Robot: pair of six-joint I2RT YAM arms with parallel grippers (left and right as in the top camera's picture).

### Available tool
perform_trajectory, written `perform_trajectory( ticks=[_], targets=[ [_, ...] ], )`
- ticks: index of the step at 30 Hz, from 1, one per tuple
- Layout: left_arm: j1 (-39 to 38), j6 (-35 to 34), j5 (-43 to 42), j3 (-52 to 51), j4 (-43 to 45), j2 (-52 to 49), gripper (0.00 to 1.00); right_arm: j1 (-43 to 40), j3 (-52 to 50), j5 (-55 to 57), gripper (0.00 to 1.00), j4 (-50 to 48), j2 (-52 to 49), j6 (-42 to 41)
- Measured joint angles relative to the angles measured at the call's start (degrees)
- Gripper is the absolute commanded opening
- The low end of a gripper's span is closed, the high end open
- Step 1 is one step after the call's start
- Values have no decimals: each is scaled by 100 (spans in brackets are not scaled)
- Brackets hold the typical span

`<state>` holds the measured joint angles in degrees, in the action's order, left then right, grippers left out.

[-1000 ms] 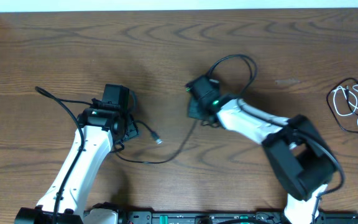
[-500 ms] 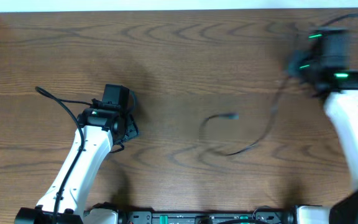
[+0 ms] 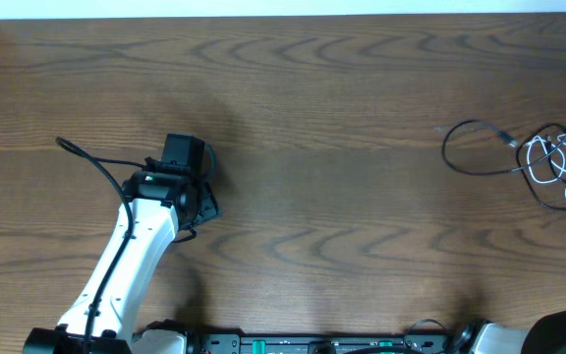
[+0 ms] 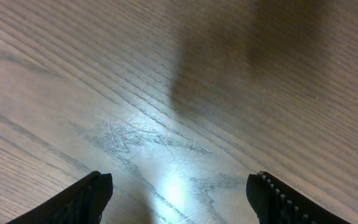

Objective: Untangle cables

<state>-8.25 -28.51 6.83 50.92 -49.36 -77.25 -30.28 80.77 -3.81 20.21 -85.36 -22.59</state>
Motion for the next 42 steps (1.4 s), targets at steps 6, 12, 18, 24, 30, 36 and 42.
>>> perform_trajectory(
  ticks=[6, 12, 18, 24, 30, 36, 42],
  targets=[
    [0, 0, 0, 0, -26, 0, 74, -94, 7, 553, 1, -162, 0, 7],
    [0, 0, 0, 0, -35, 0, 75, -94, 13, 748, 1, -9, -4, 190],
    [0, 0, -52, 0, -37, 0, 75, -83, 83, 439, 1, 1001, -229, 942],
    [0, 0, -94, 0, -37, 0, 74, -15, 85, 72, 1, 1746, -896, 2218],
    [0, 0, -94, 0, -44, 0, 74, 155, 85, -26, 10, 1766, -1167, 2833],
    [0, 0, -94, 0, -63, 0, 74, 262, 85, 4, 73, 1788, -1163, 3069],
    [0, 0, -94, 0, -63, 0, 74, 343, 87, -503, 84, 2081, -1163, 3101]
  ],
)
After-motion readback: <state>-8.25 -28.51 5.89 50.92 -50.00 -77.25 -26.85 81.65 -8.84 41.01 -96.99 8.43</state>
